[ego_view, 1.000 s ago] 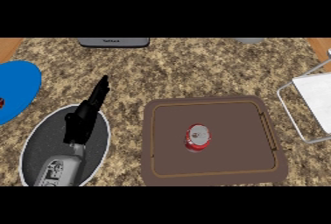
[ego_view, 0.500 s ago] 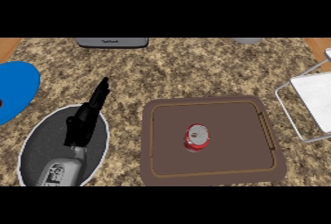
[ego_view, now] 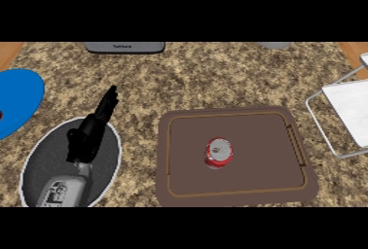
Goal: Pick the croissant from the tray and place it in the tiered shelf
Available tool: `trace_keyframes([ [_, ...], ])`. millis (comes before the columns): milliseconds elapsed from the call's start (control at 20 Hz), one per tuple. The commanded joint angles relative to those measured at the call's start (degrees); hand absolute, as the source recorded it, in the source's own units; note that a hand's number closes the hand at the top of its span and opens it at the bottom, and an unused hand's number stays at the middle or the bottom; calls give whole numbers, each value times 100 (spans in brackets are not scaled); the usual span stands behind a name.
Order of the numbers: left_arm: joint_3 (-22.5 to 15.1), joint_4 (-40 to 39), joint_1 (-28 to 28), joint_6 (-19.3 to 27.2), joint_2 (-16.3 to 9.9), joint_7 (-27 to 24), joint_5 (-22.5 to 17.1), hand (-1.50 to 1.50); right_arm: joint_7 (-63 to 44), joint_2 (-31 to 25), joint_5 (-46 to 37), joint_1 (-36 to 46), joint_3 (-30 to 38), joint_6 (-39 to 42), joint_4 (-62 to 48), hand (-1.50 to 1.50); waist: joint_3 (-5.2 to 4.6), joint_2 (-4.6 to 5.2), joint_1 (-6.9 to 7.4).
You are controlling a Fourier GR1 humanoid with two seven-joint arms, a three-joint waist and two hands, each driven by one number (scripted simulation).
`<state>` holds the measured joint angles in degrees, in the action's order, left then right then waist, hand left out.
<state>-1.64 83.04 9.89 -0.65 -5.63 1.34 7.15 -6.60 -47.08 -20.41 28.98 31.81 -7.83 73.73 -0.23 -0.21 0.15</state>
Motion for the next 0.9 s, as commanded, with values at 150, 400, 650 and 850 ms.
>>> trace_keyframes([
  [150, 37, 156, -16, -92, -16, 243, -60, 0, -286, -116, 954, -37, 487, 670, 182, -150, 22, 6, -51],
  [400, 21, -63, 208, -159, 36, 173, -45, 0, -285, -379, 1291, 396, 379, 978, -216, -150, 22, 21, -20],
  [650, 71, 157, -3, -82, 15, 217, -9, 0, -814, -449, 1677, 630, 610, 839, -111, -150, 21, 9, -13],
  [850, -7, -25, 71, 113, 155, 94, 153, 0, -1162, -675, 2235, 1045, 1303, 661, -357, -150, 21, 3, -47],
])
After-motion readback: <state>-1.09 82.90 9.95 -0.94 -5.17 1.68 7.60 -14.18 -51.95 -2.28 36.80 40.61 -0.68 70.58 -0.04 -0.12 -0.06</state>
